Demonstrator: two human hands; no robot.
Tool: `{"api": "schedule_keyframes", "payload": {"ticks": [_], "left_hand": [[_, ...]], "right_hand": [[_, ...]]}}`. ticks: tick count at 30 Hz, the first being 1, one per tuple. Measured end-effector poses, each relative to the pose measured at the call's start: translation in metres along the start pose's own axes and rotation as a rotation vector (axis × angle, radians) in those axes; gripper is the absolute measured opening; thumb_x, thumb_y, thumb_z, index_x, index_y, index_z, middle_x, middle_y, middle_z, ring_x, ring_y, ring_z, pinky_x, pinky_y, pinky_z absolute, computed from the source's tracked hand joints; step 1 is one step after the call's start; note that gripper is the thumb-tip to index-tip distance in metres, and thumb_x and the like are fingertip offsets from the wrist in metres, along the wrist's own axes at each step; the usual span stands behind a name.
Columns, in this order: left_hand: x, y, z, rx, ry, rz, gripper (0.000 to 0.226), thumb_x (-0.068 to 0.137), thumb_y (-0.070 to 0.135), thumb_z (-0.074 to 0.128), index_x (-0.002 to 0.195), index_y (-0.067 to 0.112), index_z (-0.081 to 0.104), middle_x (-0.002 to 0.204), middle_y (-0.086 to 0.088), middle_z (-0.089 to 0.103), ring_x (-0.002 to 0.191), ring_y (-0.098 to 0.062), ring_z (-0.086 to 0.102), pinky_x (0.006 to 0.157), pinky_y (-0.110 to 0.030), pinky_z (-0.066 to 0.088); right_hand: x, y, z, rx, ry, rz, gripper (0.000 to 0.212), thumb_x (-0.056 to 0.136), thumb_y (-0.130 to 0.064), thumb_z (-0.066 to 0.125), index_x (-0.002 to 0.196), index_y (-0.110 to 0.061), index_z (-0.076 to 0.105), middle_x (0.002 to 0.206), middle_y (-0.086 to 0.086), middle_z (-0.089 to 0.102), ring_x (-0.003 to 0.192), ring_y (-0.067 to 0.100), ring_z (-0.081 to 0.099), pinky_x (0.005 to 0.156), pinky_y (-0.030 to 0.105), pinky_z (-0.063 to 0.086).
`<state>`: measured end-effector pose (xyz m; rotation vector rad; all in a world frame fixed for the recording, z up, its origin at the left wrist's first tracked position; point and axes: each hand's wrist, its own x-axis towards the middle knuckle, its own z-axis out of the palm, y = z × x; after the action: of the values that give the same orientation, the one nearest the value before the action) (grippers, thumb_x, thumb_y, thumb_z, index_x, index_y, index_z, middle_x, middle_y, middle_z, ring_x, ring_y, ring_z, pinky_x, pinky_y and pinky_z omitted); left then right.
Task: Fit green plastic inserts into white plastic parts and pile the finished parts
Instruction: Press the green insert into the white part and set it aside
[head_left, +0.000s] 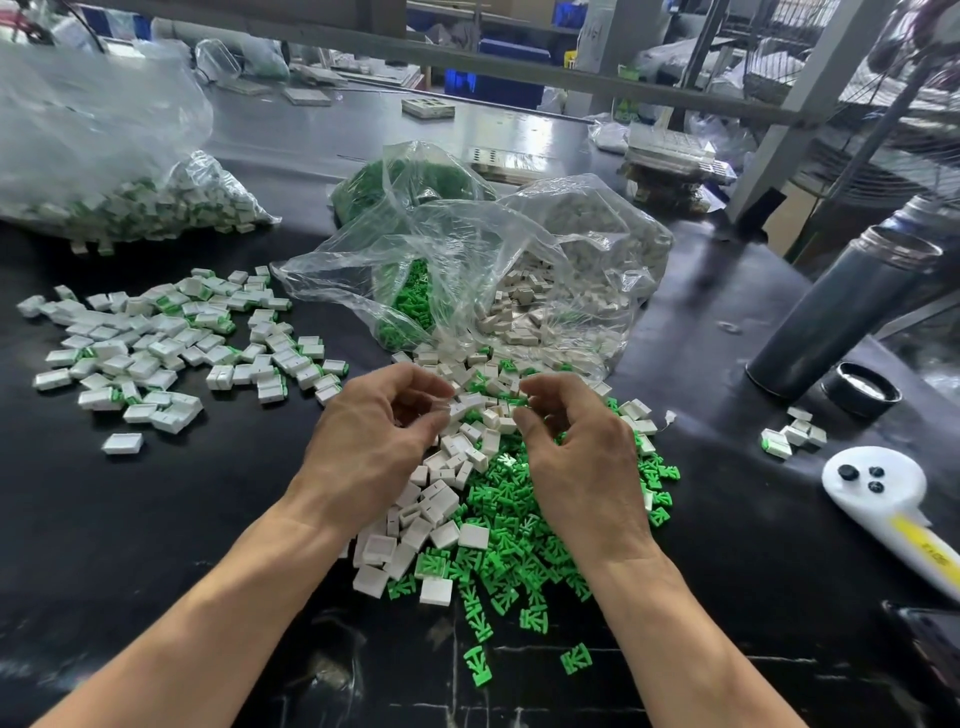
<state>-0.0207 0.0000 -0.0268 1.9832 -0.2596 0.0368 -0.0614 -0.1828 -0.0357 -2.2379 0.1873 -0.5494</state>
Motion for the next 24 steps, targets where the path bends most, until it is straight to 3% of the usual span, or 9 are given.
{"api": "schedule_keyframes", "payload": {"ticks": [4,9,12,16,24], "left_hand": [[-0.002,0.002,0.002,-0.108,-0.031,0.012,0.019,0.089,0.014,0.077,0.096,0.032,0.075,0.088,0.016,0.075,0.080,-0.004,0.071,0.071,-0.017,0.058],[-0.001,0.005,0.005,-0.297,-0.055,-0.062,0.018,0.087,0.010,0.079,0.098,0.023,0.074,0.089,0.004,0.078,0.082,-0.012,0.075,0.069,-0.018,0.057],[-0.001,0.008,0.005,-0.518,-0.077,-0.121,0.023,0.086,0.007,0.077,0.106,0.017,0.073,0.093,-0.009,0.079,0.086,-0.021,0.077,0.075,-0.025,0.061],[-0.001,0.012,0.005,-0.711,-0.106,-0.179,0.030,0.078,0.012,0.077,0.107,0.007,0.074,0.097,-0.017,0.078,0.089,-0.028,0.077,0.077,-0.029,0.063],[0.000,0.010,0.006,-0.737,-0.164,-0.218,0.031,0.080,0.017,0.075,0.108,0.006,0.069,0.101,-0.015,0.079,0.092,-0.027,0.078,0.068,-0.024,0.061]], "right_hand": [[0.000,0.001,0.000,0.150,0.009,0.023,0.014,0.094,-0.022,0.075,0.102,-0.033,0.073,0.087,-0.021,0.073,0.085,-0.008,0.066,0.072,0.006,0.048],[0.003,0.000,-0.001,0.464,-0.044,0.117,0.010,0.093,-0.017,0.076,0.095,-0.027,0.075,0.084,-0.015,0.074,0.077,-0.001,0.067,0.067,0.015,0.051],[0.003,-0.002,-0.003,0.639,-0.077,0.161,0.007,0.093,-0.013,0.076,0.095,-0.020,0.076,0.072,-0.013,0.070,0.063,0.003,0.061,0.059,0.016,0.048],[0.002,-0.004,-0.001,0.784,-0.120,0.207,0.007,0.091,-0.009,0.076,0.097,-0.009,0.074,0.068,0.002,0.067,0.057,0.015,0.058,0.051,0.024,0.048],[0.000,-0.005,0.001,0.911,-0.185,0.257,0.021,0.078,-0.026,0.079,0.093,-0.012,0.078,0.072,0.007,0.068,0.063,0.018,0.059,0.051,0.027,0.049]]}}
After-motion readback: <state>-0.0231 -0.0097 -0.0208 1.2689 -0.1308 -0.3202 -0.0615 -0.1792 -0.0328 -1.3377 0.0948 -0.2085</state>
